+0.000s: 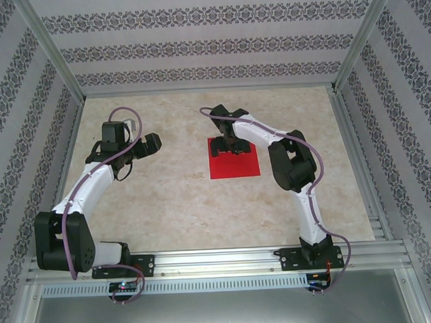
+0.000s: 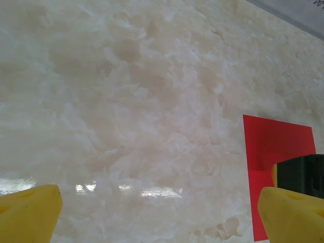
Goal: Fold a paper plane with a square sheet of paper (pick it up from the middle)
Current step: Fold the square sheet of paper in half at the center of the table.
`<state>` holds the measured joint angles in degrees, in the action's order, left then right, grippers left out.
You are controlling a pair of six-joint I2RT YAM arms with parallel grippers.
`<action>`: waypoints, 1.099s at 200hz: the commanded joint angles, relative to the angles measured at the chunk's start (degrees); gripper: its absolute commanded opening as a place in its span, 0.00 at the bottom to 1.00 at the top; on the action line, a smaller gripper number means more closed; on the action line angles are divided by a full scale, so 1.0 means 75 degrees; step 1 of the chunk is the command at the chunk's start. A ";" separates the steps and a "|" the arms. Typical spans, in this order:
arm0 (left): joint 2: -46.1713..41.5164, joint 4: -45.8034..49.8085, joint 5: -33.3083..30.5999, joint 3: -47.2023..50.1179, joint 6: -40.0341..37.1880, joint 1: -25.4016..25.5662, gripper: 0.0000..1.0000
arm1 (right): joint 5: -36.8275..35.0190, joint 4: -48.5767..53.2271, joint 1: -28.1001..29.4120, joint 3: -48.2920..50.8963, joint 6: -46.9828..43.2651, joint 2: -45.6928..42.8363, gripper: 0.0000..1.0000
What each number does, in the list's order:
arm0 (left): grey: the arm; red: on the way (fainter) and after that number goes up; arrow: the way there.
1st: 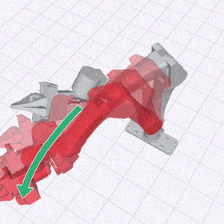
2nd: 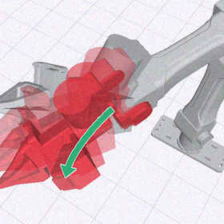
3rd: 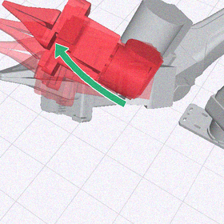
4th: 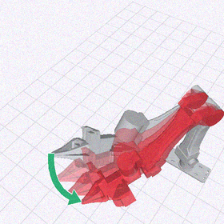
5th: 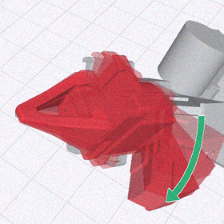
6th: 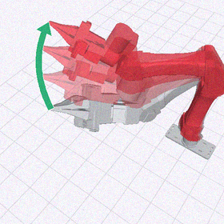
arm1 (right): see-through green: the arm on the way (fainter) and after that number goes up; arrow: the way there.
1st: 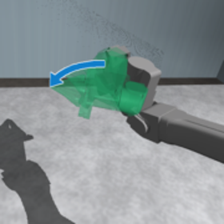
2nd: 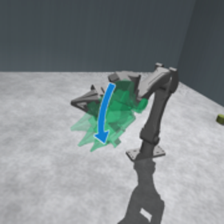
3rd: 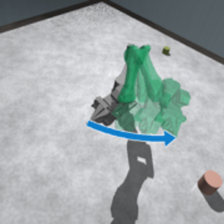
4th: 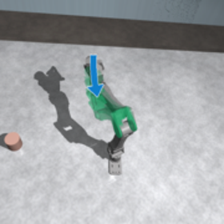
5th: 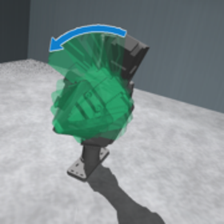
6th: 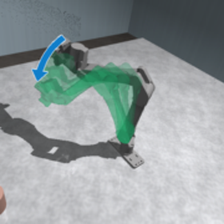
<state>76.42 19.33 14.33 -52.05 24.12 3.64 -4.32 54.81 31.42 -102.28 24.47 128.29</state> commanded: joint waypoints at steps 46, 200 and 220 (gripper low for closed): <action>0.0118 0.0152 0.0062 -0.0128 0.0034 -0.0087 1.00 | 0.0296 -0.0316 -0.0270 0.0881 0.0242 0.0299 0.98; 0.0196 0.0235 0.0109 -0.0156 0.0059 -0.0087 1.00 | 0.0638 -0.0667 -0.0337 0.1231 0.0265 -0.0216 0.78; 0.0230 0.0201 0.0202 -0.0116 0.0164 -0.0087 1.00 | 0.1227 -0.1156 -0.0299 0.1534 0.0339 -0.0692 0.62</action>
<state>77.38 20.08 14.52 -52.05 24.14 3.64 -2.39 49.10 29.17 -94.61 25.56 125.29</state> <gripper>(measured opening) 0.999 0.692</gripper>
